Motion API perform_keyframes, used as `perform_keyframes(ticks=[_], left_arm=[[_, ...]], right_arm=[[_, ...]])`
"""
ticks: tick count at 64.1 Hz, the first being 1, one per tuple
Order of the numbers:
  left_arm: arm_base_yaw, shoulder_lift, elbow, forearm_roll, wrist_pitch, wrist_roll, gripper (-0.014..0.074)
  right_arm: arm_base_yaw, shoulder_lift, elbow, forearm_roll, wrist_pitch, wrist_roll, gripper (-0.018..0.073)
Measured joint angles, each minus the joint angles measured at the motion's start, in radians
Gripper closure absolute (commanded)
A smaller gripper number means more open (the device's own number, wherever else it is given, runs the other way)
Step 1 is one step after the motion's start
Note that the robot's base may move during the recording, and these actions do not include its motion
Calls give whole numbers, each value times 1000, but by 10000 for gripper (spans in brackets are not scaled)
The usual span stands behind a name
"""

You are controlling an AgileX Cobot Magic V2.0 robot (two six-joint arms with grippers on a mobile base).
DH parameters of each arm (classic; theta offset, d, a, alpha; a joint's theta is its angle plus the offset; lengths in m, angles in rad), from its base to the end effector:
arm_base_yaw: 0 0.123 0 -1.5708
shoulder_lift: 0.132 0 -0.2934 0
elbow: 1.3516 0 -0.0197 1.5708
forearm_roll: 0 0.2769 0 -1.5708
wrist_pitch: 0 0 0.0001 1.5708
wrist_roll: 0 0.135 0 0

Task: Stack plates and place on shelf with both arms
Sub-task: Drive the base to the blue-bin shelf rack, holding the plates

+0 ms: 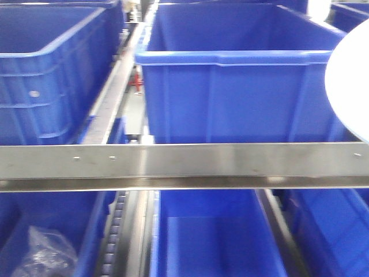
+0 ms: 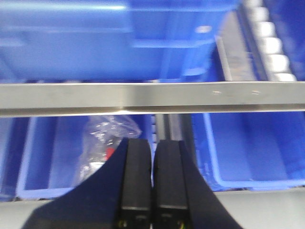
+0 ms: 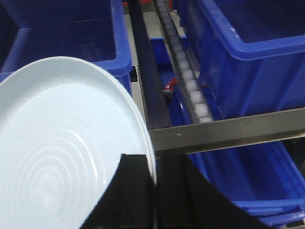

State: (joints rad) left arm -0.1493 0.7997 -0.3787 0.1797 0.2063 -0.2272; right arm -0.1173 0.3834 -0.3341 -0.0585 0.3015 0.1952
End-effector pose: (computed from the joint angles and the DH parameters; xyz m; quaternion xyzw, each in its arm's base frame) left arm 0.2074 -0.0262 0.2173 0.0336 0.8686 -0.0336 0.4933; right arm 0.1497 -0.0200 0.2626 0.1068 0.7865 -0.0002 0.6083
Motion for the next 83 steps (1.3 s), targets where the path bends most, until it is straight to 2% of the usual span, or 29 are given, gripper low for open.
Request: perform_keyframes(ticks=[83], left_arm=[[0, 0, 0, 0, 0, 0, 514]], right_arm=[[0, 0, 0, 0, 0, 0, 512]])
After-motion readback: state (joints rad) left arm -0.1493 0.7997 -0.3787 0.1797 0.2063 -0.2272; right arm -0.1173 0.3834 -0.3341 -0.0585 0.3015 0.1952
